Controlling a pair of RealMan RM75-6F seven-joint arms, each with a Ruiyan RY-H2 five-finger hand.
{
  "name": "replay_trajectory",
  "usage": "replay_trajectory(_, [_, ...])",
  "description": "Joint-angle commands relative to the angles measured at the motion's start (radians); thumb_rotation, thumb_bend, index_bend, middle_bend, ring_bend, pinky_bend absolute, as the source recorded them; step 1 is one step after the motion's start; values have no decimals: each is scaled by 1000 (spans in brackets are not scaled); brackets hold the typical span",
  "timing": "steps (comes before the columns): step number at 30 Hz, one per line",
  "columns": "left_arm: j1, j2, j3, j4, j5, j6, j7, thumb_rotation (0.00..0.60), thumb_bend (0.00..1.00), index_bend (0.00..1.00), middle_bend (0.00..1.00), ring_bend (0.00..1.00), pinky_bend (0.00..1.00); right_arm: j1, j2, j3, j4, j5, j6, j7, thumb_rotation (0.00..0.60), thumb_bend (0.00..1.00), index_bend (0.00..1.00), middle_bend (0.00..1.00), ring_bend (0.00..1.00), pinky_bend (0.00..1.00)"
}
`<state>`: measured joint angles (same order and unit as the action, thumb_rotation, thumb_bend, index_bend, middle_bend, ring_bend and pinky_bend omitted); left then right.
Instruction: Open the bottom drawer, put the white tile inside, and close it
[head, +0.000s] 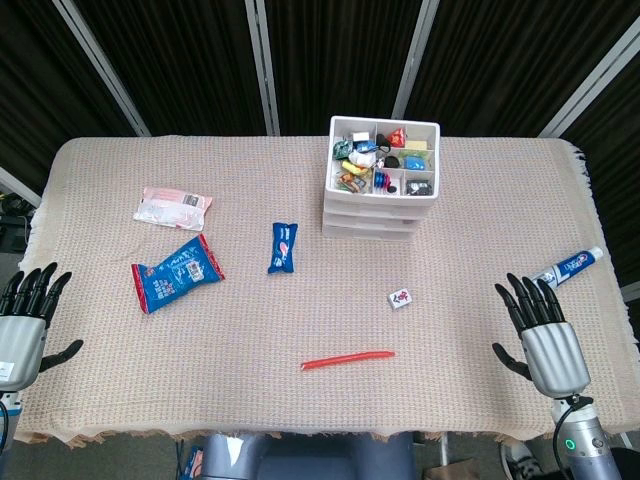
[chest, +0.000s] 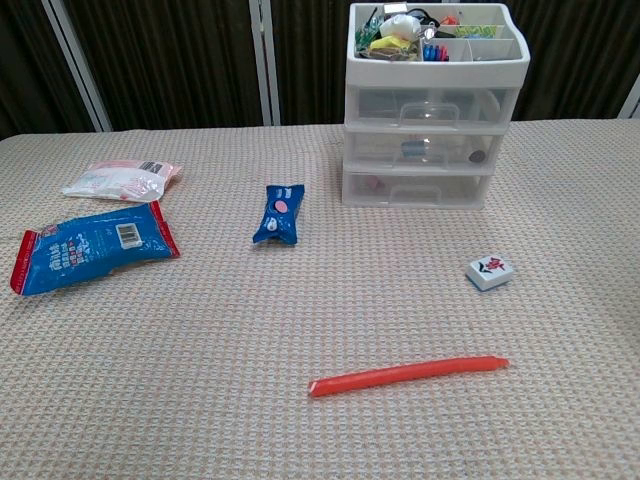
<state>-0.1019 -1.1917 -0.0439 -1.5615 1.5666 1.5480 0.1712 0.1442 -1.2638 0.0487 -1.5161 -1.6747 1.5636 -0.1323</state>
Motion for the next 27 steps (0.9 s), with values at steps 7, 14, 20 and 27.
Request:
replay_trajectory(7, [1,1,2,-2,5,5,2,600,136,73,0,0,0,-1,2,0,1,-1,3,4,600,145,70,0,0,0])
replay_trajectory(14, [-1,0,1,-1,2,0,0,600,136,74,0,0,0,0,1,-1,-1,-2,1,3,600,145,70,0,0,0])
replay_trajectory(20, [-1,0,2,3,6,2,-7,600,136,74,0,0,0,-1,0,-2,-6,-3,3,-1,600,146,70,0,0,0])
replay_trajectory(27, [0,-2,5,3,20,12,-1,600,135,74,0,0,0,-1,4,-1,-15,-10,10,5,600,145,71,38,19,32])
